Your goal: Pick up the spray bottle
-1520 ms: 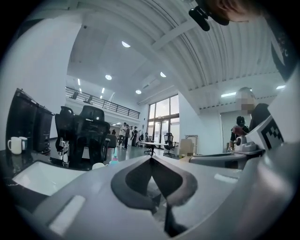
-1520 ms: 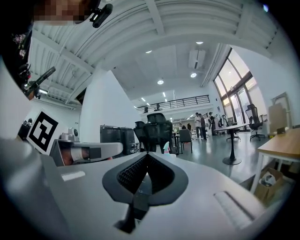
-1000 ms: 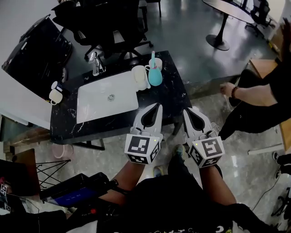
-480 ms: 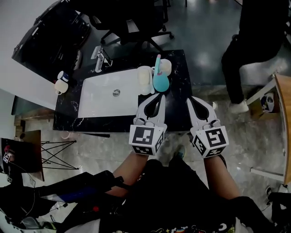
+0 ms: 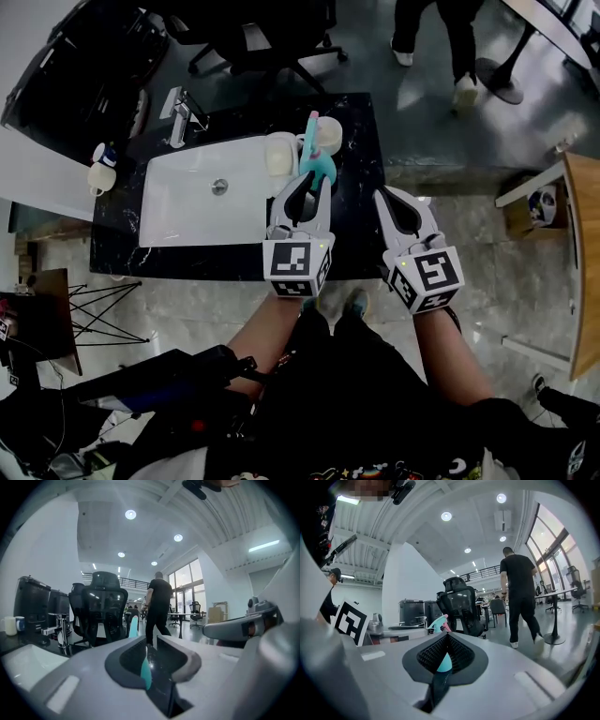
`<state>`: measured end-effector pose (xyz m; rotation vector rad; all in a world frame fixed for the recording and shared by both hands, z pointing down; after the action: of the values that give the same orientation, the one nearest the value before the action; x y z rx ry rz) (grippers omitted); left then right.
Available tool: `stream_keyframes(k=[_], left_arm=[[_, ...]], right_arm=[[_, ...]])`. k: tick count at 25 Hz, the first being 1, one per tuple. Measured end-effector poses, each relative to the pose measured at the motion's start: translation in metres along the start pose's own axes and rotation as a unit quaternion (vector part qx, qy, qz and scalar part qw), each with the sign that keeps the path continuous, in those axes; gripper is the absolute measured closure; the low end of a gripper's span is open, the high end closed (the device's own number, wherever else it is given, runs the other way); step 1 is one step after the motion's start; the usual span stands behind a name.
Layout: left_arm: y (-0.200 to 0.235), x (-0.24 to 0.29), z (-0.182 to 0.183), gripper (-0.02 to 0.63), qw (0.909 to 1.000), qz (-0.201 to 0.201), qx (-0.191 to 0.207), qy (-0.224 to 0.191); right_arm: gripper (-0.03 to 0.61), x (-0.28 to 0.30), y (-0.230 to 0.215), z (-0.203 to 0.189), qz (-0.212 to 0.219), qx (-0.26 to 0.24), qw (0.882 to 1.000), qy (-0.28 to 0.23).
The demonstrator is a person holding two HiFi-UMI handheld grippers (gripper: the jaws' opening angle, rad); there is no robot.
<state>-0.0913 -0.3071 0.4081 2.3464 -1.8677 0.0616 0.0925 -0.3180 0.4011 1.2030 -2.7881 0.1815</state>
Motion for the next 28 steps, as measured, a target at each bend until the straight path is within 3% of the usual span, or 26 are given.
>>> stream_keyframes(k=[3, 9, 20, 22, 28], left_arm=[[0.011, 0.014, -0.011, 0.489, 0.9998, 0.018, -0.001, 0.006], [0.028, 0.041, -0.021, 0.435, 0.9996, 0.027, -0.001, 0.003], [0.036, 0.071, -0.015, 0.422, 0.9987, 0.042, 0.025, -0.011], [0.037, 0.072, -0.015, 0.463, 0.9984, 0.045, 0.031, -0.013], [0.034, 0.072, -0.01, 0.465, 0.9985, 0.039, 0.036, -0.014]], right_arm=[[0.554, 0.014, -0.004, -0.004, 0.0, 0.0, 1.0, 0.013], [0.554, 0.035, -0.012, -0.012, -0.004, 0.007, 1.0, 0.024], [0.554, 0.039, -0.032, -0.021, -0.021, 0.024, 0.999, 0.038], [0.554, 0.039, -0.035, -0.022, -0.024, 0.026, 0.999, 0.037], [0.554, 0.035, -0.041, -0.02, -0.028, 0.033, 0.999, 0.031]])
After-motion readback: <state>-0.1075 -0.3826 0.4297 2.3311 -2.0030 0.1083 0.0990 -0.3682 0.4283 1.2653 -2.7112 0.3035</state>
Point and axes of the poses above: the fingertips, and each gripper's own axes: x forward along the fingers, y to its left, z out of its top, the point moved 9 cm from there along -x, backward along the fingers, and after that the axes turned 3 degrees about -x, right-handed, at the moved point
